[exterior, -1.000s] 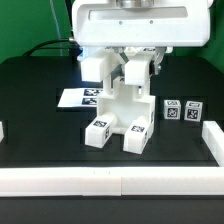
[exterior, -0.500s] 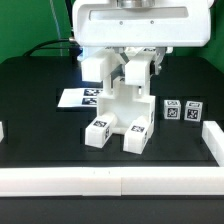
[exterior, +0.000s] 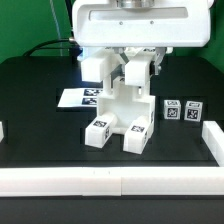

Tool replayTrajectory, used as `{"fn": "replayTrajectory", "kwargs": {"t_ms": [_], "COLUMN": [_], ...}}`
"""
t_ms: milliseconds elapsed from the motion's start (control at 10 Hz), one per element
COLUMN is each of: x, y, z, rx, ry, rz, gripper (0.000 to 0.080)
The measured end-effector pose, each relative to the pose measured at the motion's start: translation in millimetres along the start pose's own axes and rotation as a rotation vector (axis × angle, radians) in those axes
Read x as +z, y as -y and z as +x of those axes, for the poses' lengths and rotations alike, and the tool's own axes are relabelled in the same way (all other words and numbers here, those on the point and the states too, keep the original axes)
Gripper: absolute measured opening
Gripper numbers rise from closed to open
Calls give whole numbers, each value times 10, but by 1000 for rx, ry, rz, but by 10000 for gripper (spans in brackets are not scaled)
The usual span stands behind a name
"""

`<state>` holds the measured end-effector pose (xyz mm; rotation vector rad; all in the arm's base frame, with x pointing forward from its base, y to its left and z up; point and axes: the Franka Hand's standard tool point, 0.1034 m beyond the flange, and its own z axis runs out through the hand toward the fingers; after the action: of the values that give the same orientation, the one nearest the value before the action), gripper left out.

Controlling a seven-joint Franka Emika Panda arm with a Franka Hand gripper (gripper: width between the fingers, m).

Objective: Assemble chair

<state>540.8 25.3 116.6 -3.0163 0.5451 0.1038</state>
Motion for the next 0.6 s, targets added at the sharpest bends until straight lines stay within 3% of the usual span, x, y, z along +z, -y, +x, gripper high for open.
{"fn": "replayTrajectory", "kwargs": {"t_ms": [200,600], "x": [91,110], "y": [-16,-6], "z": [-2,-17], "rx": [2,-1], "ry": [3,6], "rz": [-8,-10], "gripper": [288,288]}}
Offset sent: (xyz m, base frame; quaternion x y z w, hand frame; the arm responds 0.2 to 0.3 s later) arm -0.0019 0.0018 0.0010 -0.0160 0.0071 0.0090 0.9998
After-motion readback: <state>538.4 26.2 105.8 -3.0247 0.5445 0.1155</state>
